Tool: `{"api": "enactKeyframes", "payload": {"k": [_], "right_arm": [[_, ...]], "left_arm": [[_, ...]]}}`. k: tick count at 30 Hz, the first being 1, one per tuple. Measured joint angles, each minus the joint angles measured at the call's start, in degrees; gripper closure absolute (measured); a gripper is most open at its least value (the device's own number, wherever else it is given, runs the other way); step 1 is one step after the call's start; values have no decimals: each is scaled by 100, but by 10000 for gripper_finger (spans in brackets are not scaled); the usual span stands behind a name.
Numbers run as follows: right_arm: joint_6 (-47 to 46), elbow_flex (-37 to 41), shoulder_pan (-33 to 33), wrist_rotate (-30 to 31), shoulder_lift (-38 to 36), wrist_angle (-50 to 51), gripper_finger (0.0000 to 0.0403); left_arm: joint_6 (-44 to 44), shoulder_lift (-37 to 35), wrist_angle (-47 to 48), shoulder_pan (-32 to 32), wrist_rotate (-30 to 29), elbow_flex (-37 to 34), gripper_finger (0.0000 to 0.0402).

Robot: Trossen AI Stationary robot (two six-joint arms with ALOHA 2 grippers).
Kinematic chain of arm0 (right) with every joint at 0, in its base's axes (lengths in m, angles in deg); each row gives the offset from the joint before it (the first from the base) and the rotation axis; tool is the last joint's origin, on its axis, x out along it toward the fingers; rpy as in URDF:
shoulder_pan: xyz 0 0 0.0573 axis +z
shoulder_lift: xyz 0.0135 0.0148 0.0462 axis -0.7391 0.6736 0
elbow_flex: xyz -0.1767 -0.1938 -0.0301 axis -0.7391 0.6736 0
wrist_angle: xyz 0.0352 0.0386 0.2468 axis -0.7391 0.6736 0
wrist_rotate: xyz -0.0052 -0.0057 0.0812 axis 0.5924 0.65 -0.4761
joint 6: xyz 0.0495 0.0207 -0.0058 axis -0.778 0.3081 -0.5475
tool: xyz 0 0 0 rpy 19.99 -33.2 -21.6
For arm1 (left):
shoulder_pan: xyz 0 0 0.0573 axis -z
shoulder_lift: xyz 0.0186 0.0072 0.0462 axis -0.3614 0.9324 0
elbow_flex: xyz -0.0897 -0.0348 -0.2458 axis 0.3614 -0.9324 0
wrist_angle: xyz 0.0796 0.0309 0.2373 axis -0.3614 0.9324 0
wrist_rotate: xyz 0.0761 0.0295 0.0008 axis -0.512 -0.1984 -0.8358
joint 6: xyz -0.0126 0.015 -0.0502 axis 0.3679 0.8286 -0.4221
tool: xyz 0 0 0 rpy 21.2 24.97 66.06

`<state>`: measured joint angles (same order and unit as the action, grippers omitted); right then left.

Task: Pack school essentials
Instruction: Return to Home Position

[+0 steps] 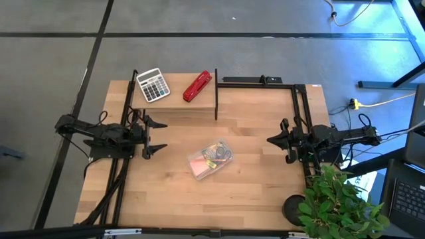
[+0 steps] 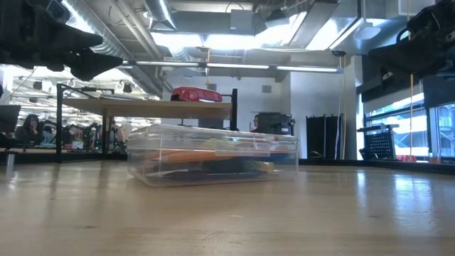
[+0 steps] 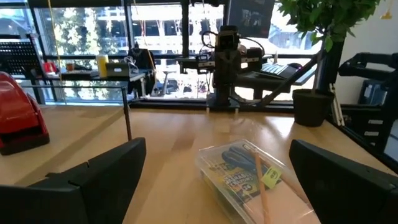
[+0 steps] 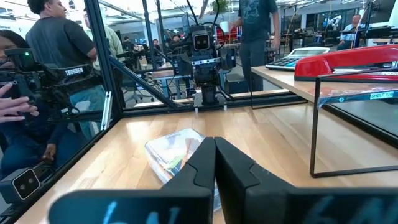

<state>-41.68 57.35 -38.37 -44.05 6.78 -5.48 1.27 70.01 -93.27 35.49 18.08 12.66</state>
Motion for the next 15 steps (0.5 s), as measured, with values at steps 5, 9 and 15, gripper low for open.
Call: {"api": "enactKeyframes", "payload": {"k": [5,9,15], "right_arm": [[0,0,0,0,0,0,391],[0,0,0,0,0,1,391],[0,0,0,0,2,2,389]], "left_arm": [[-49,21,-23,2,-493,1,11],[-98,32,-31,3,-609,1,29],[73,102,-32,13,-646,1,86]]}}
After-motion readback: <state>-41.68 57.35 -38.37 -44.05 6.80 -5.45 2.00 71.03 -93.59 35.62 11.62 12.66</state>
